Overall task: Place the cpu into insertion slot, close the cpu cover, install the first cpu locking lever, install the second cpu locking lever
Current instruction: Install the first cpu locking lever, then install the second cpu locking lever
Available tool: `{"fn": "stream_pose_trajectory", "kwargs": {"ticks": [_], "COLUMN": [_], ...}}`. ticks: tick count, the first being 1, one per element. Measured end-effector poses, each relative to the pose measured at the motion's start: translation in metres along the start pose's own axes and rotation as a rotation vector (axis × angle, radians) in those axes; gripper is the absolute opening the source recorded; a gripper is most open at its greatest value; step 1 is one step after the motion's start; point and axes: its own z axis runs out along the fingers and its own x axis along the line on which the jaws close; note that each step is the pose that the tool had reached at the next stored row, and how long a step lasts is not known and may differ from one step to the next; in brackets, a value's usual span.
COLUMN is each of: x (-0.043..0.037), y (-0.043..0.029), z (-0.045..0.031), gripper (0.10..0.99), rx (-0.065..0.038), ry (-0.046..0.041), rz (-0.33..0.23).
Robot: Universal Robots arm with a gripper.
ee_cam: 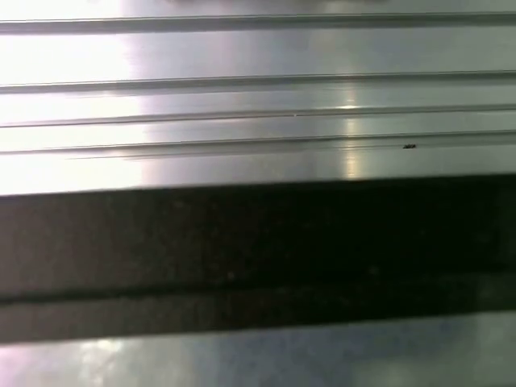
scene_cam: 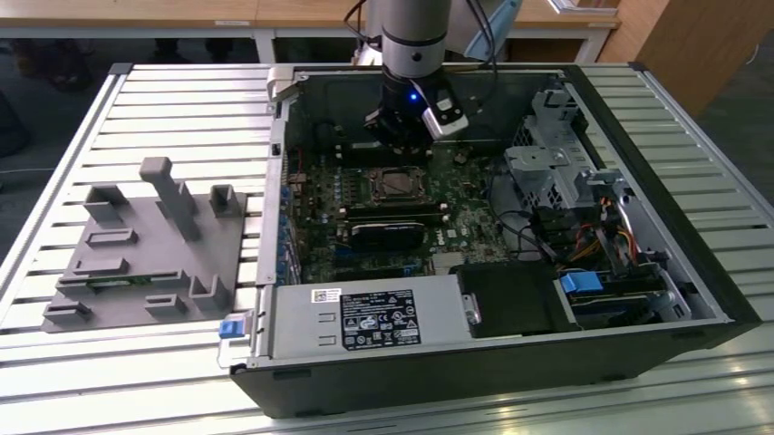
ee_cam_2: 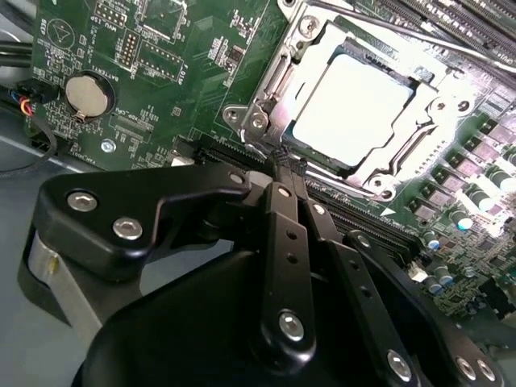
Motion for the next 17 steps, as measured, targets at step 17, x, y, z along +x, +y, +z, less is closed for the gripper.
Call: {"fn": "stream_pose_trajectory", "kwargs": {"ticks": [17], "x": [-0.0005], "y": [-0.0068], "z": [-0.0003], "gripper": [0.106], "rx": [0.000], "ry": [0.0000], "rz": [0.000]}}
